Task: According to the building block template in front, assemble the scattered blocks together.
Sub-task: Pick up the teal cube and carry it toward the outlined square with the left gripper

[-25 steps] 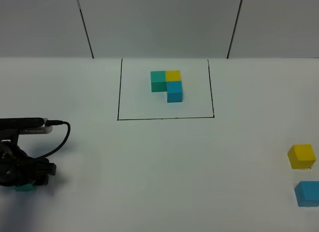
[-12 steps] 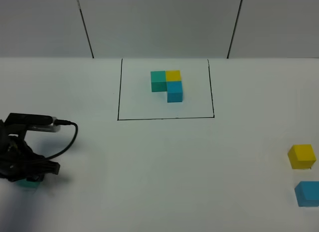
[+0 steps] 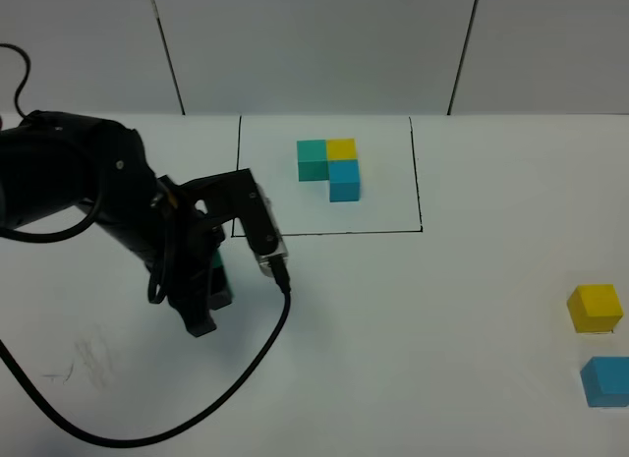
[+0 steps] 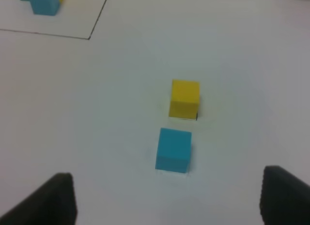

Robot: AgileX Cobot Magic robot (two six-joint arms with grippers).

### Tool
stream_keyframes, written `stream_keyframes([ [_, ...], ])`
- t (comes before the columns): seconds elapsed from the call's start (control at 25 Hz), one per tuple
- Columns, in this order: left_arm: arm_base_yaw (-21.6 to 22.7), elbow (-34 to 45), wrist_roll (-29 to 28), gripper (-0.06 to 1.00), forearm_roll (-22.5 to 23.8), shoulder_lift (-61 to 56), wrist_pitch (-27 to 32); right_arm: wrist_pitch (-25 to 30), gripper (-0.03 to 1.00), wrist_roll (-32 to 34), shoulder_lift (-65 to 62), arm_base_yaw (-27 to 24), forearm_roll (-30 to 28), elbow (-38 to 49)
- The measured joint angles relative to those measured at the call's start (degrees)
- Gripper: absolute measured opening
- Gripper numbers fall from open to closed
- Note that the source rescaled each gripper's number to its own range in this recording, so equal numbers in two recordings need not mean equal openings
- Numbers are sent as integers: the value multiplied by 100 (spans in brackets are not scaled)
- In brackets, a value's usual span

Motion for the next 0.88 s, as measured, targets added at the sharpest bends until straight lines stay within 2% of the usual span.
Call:
stream_keyframes([
  [0.12, -267, -445, 284, 2, -22, 284, 131, 0, 60, 0, 0, 0, 0, 0],
  [0.4, -708, -1113, 513, 2, -22, 1200, 218, 0, 60, 0, 0, 0, 0, 0],
  [0.6, -948, -1214, 602, 2, -22, 1738, -33, 0, 60, 0, 0, 0, 0, 0],
  [0.88, -986, -1214, 856, 2, -10, 2154, -223, 0, 60, 0, 0, 0, 2, 0],
])
